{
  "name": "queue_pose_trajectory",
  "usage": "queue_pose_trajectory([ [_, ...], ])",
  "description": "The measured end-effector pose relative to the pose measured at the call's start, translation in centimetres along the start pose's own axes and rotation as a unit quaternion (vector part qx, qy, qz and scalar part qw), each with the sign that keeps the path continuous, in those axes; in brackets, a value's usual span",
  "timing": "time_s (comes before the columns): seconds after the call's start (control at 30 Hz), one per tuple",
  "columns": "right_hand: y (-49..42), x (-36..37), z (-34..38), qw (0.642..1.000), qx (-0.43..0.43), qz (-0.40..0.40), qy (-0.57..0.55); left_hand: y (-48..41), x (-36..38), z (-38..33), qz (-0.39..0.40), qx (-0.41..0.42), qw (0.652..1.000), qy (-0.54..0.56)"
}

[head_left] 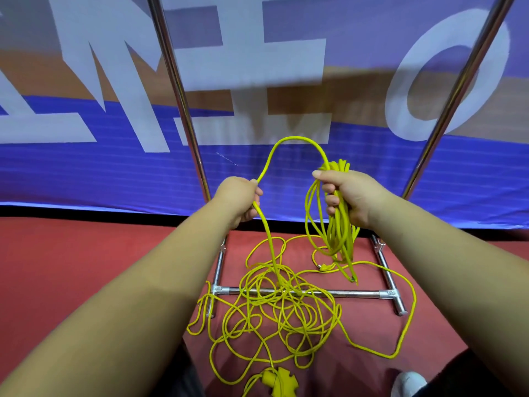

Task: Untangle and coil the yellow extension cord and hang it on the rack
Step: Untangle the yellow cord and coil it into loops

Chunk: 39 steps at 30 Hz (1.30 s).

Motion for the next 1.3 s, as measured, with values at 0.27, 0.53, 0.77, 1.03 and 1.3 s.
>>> queue_pose_trajectory([
  [0.27, 0.6, 4.1, -3.1, 0.988, 0.043, 0.125, 0.083, 0.2, 1.3, 0.2, 0.088, -0.084, 0.958, 0.261],
  [0.53, 2.3, 9.0, -5.5, 0.984, 0.044, 0.162, 0.063, 0.2, -1.0, -0.5, -0.069, 0.017, 0.980, 0.185],
  [0.77, 2.9, 9.6, -5.5, 0.991, 0.007, 0.097, 0.088, 0.2, -1.9, 0.0, -0.067, 0.015, 0.974, 0.215],
  [1.03, 2.7, 6.4, -1.7, 0.994, -0.021, -0.082, 0.066, 3.0, -0.9, -1.3, 0.041, 0.020, 0.998, 0.049],
  [1.3, 3.2, 3.0, 0.8, 0.992, -0.008, -0.127, -0.026, 8.7, 6.9, 2.0, 0.347, 0.109, 0.873, -0.325],
])
Point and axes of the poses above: each hand's wrist, its own y-axis away from the middle knuckle, its own x-axis out of the palm, z = x × y, the point moved 8 cm from there along -y, towards the middle knuckle, and after that the axes turned 3 degrees about z, right-handed, at the moved point
